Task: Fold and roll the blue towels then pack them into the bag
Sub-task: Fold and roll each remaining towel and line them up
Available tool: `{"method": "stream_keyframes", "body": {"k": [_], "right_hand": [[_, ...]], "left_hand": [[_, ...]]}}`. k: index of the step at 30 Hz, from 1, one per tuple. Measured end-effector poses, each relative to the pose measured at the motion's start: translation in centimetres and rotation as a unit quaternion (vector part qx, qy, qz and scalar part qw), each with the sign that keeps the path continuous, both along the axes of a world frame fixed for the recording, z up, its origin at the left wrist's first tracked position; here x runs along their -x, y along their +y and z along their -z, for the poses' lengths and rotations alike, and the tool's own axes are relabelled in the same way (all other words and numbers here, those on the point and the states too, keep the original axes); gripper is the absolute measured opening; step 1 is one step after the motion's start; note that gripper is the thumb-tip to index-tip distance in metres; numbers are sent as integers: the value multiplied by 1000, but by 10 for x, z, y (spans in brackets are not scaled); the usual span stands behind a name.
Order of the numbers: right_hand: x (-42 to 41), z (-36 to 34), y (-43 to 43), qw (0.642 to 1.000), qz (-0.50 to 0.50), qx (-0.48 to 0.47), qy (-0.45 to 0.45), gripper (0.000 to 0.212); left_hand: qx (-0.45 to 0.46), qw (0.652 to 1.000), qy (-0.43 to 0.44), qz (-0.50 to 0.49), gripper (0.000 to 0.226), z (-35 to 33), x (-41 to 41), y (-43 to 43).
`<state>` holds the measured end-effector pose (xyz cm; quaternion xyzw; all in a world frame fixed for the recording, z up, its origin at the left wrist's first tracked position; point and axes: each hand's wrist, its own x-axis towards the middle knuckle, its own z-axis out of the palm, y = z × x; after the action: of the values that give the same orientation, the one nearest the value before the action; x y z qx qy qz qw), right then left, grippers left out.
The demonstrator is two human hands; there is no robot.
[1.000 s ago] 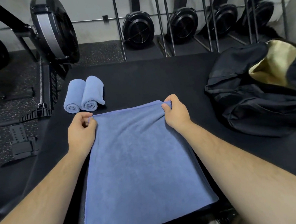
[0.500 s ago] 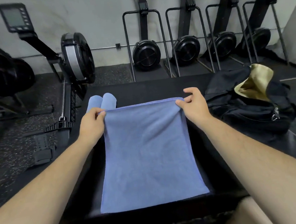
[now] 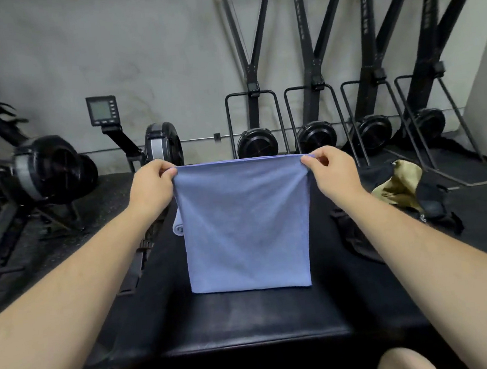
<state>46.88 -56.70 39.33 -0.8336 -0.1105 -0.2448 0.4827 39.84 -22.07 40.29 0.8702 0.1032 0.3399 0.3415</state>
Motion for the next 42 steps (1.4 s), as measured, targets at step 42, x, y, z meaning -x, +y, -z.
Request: {"method": "stream_keyframes", "body": {"k": [42], "right_hand": [[-12,57,9,975,-19,-143,171,14]], "left_hand": [[294,956,-8,12,14,68,13,-21]]}}
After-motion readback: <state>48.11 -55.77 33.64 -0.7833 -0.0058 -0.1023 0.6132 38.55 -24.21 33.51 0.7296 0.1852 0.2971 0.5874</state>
